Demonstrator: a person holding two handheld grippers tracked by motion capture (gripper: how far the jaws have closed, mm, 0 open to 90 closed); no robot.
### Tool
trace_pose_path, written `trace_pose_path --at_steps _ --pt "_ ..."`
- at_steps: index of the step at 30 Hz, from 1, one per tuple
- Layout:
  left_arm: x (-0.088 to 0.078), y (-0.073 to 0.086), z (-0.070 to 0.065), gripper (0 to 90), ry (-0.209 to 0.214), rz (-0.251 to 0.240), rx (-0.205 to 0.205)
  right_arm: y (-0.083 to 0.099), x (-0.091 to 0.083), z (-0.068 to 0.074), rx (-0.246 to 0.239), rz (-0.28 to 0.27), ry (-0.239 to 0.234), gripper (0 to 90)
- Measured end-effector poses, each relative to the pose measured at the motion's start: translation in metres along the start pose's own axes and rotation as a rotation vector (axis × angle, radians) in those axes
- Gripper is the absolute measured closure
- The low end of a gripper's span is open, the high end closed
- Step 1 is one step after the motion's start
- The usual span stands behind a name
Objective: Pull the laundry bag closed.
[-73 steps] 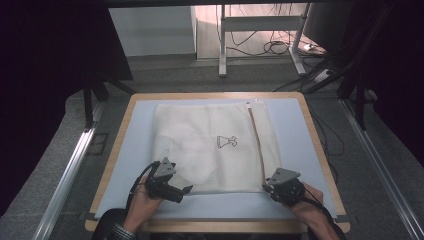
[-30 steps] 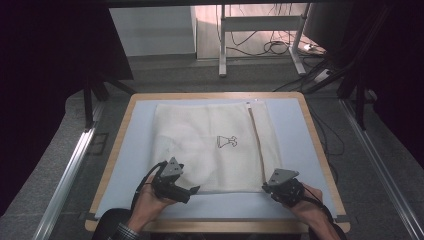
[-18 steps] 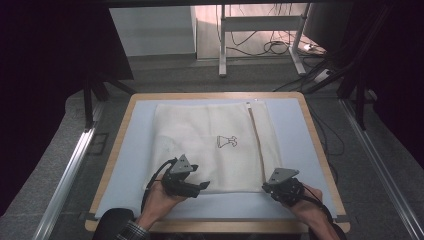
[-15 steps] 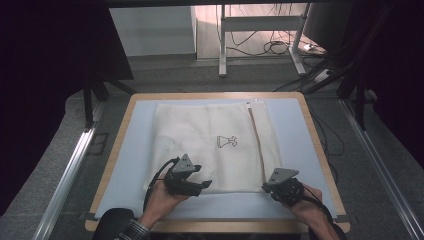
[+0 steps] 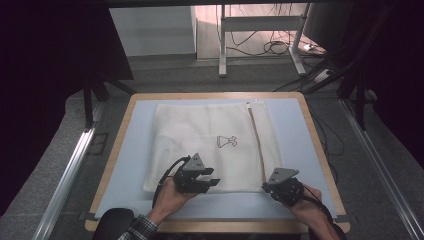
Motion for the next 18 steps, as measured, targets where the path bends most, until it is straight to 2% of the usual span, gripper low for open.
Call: trace_pose_path --at_steps 3,13,18 --pt "0.005 -0.004 -0.002 63.5 0.017 -0.002 0.005 0.000 0.000 0.000 -0.004 -0.001 0.000 85.3" --pt "0.027 -0.015 -0.015 72.1 0.069 0.008 0.029 0.000 -0.001 0.001 -0.001 -0.002 0.011 85.2" --pt "0.038 -0.020 -0.019 78.7 0.089 0.004 0.024 0.001 -0.001 0.000 0.000 -0.003 0.012 85.2"
Point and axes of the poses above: each handheld gripper's, and its own axes: x roughly forward along the jaws, y roughly out of its underside, z roughly to its left, the point moved 9 cm from there along x, roughly forward along the jaws, and after that the axes turned 3 degrees about -y, right-handed, at the moved point
